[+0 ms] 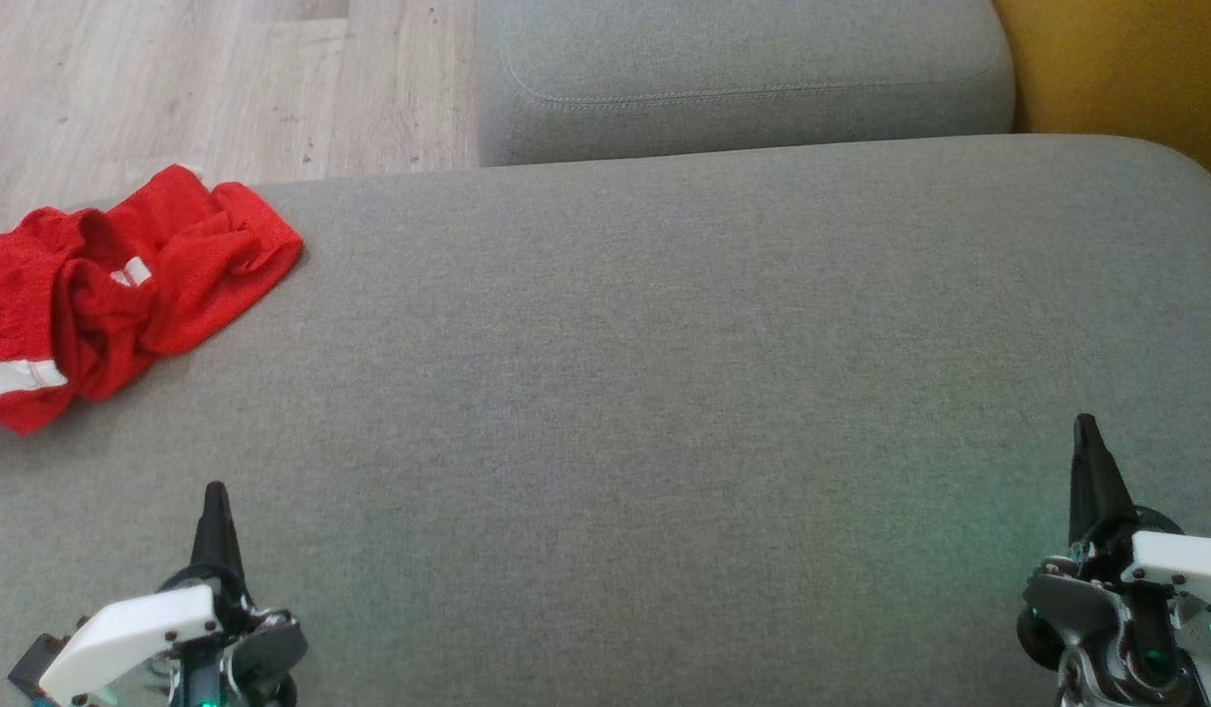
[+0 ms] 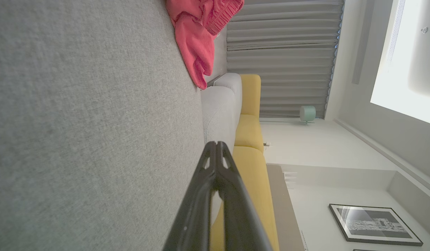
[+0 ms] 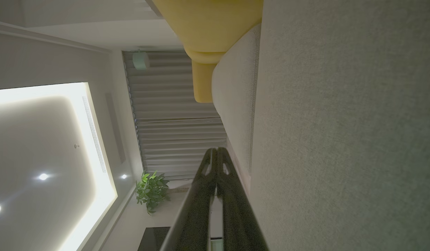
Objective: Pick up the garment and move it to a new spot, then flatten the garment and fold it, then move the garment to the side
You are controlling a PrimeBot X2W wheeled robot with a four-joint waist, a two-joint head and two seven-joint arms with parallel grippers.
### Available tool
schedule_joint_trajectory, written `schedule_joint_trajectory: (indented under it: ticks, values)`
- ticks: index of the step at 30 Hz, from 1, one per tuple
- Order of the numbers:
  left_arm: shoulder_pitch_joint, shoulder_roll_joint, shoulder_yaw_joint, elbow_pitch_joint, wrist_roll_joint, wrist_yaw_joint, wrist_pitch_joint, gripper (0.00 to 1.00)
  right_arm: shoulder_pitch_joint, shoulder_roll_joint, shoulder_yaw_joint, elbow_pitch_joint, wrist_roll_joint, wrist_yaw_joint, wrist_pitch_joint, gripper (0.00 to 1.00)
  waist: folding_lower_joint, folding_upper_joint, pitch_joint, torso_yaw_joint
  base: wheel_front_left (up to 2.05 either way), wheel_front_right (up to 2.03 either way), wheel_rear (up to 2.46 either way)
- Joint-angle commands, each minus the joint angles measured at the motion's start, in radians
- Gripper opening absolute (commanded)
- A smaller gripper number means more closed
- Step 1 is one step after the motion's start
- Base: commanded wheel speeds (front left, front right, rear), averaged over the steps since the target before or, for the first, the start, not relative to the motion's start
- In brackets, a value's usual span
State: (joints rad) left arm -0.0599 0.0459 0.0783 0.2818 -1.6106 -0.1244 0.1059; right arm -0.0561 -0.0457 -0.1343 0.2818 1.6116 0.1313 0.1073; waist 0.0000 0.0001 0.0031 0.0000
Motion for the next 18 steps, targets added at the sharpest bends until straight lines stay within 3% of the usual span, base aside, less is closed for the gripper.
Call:
schedule_joint_trajectory:
  ticks: [1,16,17,18]
  values:
    - [-0.048,0.004,0.035,-0.037,0.002,-0.006,0.007,0.00,-0.052,-0.004,0.021,-0.037,-0.003,-0.001,0.006,0.00,0.0000,-0.0001,0.000,0.000,0.00,0.00,0.00]
    - [-0.048,0.004,0.035,-0.037,0.002,-0.006,0.007,0.00,-0.052,-0.004,0.021,-0.037,-0.003,-0.001,0.006,0.00,0.0000,-0.0001,0.000,0.000,0.00,0.00,0.00]
    - [0.000,0.000,0.000,0.000,0.000,0.000,0.000,1.00,0.000,0.000,0.000,0.000,0.000,0.000,0.000,1.00,0.0000,-0.0001,0.000,0.000,0.00,0.00,0.00]
    - [0.001,0.000,-0.001,0.005,0.000,0.001,-0.001,1.00,0.001,0.000,0.001,0.006,0.000,0.000,0.000,1.00,0.0000,-0.0001,0.000,0.000,0.00,0.00,0.00]
